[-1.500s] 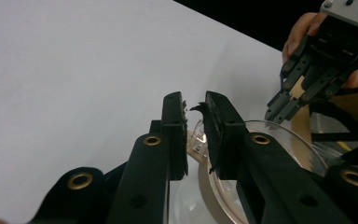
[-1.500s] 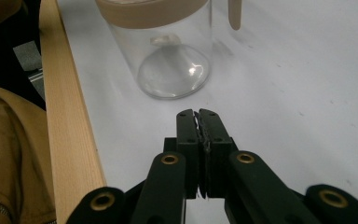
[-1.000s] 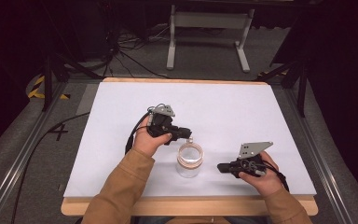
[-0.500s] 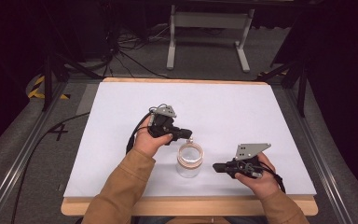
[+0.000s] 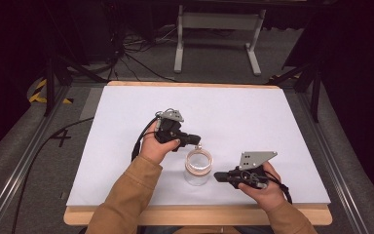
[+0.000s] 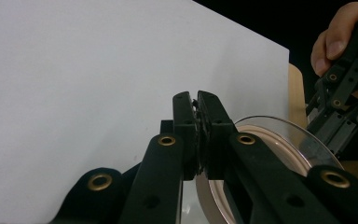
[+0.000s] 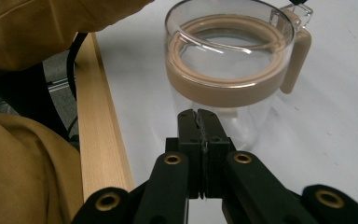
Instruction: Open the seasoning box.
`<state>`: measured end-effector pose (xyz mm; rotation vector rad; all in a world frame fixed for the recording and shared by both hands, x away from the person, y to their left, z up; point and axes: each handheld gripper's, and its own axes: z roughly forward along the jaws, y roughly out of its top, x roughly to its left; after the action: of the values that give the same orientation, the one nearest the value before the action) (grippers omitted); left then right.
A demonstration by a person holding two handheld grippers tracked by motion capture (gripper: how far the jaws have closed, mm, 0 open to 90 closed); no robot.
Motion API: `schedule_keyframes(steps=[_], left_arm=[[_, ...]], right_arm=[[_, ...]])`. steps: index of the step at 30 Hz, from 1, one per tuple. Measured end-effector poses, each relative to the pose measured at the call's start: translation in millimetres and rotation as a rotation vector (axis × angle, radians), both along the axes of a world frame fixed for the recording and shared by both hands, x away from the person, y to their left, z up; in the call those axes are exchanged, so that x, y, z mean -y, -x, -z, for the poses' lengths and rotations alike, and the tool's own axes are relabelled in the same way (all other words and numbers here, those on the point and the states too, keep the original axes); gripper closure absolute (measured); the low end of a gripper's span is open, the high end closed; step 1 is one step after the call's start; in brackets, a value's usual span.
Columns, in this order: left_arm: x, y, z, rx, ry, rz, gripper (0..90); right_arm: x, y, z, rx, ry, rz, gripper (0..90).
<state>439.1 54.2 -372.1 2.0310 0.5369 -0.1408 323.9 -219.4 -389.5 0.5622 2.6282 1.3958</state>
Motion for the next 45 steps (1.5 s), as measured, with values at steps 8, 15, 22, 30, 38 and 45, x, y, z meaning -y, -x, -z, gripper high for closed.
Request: schedule_keyframes(steps=[8,15,22,30,38,45], left_arm=[[0.6,0.0,0.4,-0.021,0.007,-0.009,86.9],[1.7,0.0,0.7,-0.023,0.014,-0.014,87.4],[1.9,0.1,0.9,-0.03,0.016,-0.022,87.5],[1.1,-0.8,1.7,-0.017,0.005,-0.033,90.0],[-0.7,-2.2,3.3,-0.022,0.016,-0.047,90.0],[-0.9,-2.1,4.9,-0.014,0.0,-0.054,90.0]], right_arm=[[-6.7,0.8,-0.7,0.006,-0.014,-0.005,90.0],[-12.0,1.9,-2.4,0.014,-0.019,-0.011,90.0],[-15.0,2.8,-2.3,0.017,-0.022,-0.018,90.0],[-14.7,2.8,-4.6,0.026,-0.03,-0.01,90.0],[-17.7,0.0,-9.0,0.039,-0.059,0.004,90.0],[-17.2,0.6,-9.3,0.04,-0.058,0.004,90.0]])
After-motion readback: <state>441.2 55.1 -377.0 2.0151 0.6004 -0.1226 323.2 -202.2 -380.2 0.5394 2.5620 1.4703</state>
